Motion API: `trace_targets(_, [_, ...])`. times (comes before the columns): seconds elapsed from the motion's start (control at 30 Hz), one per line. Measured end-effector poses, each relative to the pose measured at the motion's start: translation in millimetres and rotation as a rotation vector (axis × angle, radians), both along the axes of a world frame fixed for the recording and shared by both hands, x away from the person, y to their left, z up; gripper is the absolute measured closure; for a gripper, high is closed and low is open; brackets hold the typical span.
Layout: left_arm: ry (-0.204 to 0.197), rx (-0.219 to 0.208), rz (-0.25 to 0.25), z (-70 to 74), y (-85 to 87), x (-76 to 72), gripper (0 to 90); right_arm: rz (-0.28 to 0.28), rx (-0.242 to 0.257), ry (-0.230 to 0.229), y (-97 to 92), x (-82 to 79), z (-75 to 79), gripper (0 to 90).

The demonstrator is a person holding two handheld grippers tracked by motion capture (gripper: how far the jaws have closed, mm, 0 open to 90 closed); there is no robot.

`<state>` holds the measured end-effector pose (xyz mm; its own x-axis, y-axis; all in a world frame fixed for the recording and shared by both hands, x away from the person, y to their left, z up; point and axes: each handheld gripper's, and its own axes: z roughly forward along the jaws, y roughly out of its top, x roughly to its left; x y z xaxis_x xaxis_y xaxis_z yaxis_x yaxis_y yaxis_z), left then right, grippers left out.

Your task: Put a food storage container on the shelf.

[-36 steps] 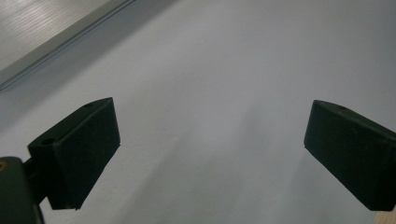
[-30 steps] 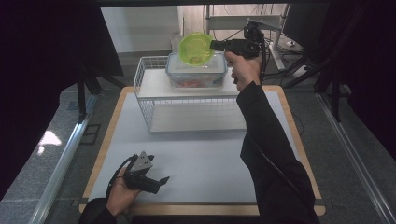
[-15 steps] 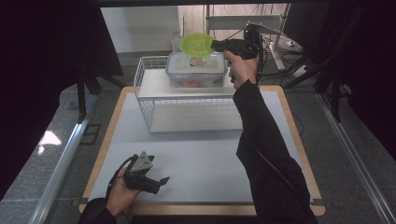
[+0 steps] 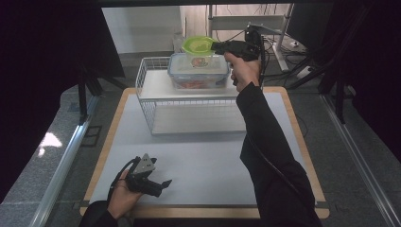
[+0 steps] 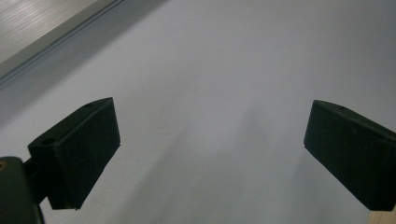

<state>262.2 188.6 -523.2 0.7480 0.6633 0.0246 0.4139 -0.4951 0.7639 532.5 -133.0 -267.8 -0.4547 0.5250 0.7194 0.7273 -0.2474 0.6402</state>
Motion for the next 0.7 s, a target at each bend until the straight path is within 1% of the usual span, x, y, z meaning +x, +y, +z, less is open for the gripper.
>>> trace_targets(0.13, [0.000,0.003,0.000,0.0,-0.3,-0.1,3.6,-0.002,-0.026,-0.020,-0.5,-1.5,1.0,60.2])
trace_targets(0.2, [-0.003,0.004,0.000,0.1,-0.1,0.0,3.6,0.009,-0.052,-0.041,-0.1,-2.4,2.0,54.0])
trace_targets(0.23, [-0.003,0.003,0.000,0.1,-0.1,-0.1,3.6,0.023,-0.059,-0.050,-0.1,-2.9,2.3,50.1])
trace_targets(0.3, [-0.005,0.001,0.002,0.3,0.2,-0.1,3.6,0.041,-0.071,-0.070,-0.5,-5.4,3.0,45.1])
trace_targets(0.4, [-0.008,-0.003,0.003,0.8,0.6,-0.4,3.6,0.063,-0.088,-0.120,-2.2,-12.2,3.7,38.1])
trace_targets(0.5, [-0.011,-0.009,0.003,1.4,1.0,-0.5,3.6,0.092,-0.133,-0.169,-5.1,-23.5,1.5,32.4])
trace_targets(0.6, [-0.012,-0.024,0.006,1.8,1.6,-0.6,3.5,0.110,-0.155,-0.204,-8.6,-33.2,-2.9,29.5])
trace_targets(0.63, [-0.014,-0.027,0.006,1.9,1.7,-0.5,3.5,0.116,-0.167,-0.220,-10.6,-37.8,-5.7,27.7])
trace_targets(0.67, [-0.014,-0.029,0.007,2.0,1.8,-0.6,3.5,0.119,-0.172,-0.225,-11.7,-40.9,-7.1,27.2])
trace_targets(0.7, [-0.013,-0.030,0.007,2.1,2.0,-0.6,3.4,0.122,-0.180,-0.239,-13.4,-44.9,-9.4,26.9])
